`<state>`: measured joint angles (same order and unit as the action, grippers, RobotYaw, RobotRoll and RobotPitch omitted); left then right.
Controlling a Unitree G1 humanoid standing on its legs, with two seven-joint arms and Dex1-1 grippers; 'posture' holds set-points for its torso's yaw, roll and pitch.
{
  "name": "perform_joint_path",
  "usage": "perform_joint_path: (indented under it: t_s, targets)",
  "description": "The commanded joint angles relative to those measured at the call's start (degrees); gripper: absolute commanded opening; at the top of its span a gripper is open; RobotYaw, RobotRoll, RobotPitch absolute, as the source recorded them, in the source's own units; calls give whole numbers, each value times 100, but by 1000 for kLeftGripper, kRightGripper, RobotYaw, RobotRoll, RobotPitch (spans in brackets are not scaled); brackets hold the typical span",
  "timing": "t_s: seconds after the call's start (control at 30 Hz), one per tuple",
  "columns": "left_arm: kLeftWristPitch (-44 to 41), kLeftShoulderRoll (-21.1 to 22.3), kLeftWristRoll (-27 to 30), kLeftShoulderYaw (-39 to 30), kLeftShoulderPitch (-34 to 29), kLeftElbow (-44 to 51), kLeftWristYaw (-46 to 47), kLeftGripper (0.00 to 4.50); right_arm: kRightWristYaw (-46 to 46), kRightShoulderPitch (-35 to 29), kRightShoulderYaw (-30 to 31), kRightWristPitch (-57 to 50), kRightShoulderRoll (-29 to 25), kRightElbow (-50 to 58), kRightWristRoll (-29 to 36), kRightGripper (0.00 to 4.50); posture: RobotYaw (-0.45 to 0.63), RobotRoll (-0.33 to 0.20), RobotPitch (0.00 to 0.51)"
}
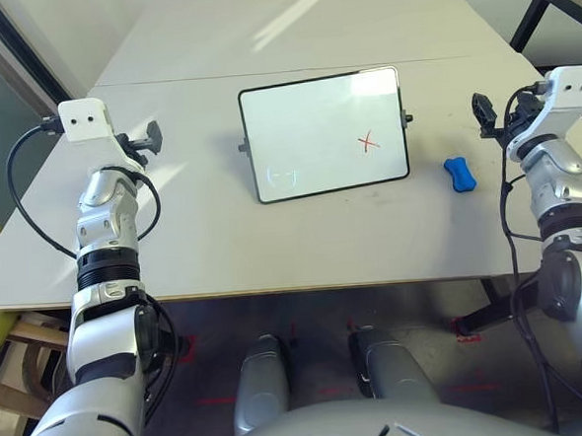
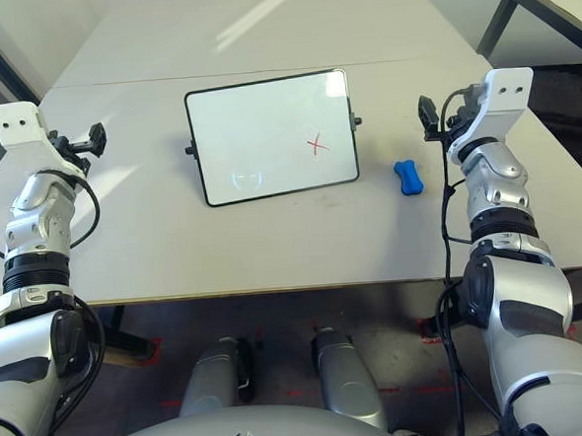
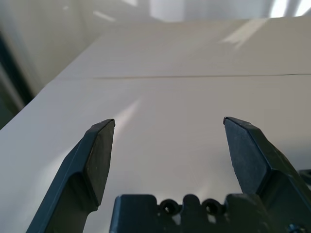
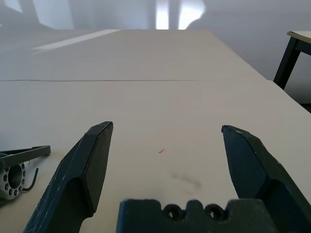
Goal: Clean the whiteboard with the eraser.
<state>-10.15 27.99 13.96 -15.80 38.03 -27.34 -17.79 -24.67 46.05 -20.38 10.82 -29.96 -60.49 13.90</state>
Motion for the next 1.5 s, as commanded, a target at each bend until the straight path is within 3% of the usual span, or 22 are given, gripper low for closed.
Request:
perform_joint_path:
  t_s: [0.03,0.3,0.53,0.67,0.8,0.9,1.07,1.5]
  targets:
    - [-540,-65,417,384,-201,1019,-849,4500,5,-135,-39,-44,-77,194,47,4485,-107,0,90]
    - [-1488,120,970,1189,-566,2639,-2312,4500,7,-430,16,-226,-173,818,16,4485,-145,0,96]
    - [-1770,73,1003,1570,-676,2871,-2747,4500,-20,-621,357,-1141,-366,1798,-191,4485,-167,0,104]
    - [-1771,26,938,1663,-624,2739,-2834,4500,-195,-683,669,-2587,-605,2703,-220,4485,-181,0,110]
    - [-1681,-14,847,1713,-537,2516,-2854,4500,-463,-618,1212,-4993,-998,3800,-180,4485,-195,0,115]
    - [-1623,-56,779,1756,-519,2427,-2832,4500,-613,-613,1588,-6216,-1244,4297,-220,4485,-198,0,118]
    - [-1593,-125,718,1785,-522,2385,-2807,4500,-752,-519,1939,-7519,-1297,4730,-125,4485,-187,0,122]
    - [-1581,-123,641,1718,-607,2443,-2754,4500,-467,-356,2146,-7523,-815,3956,-384,4485,-163,0,119]
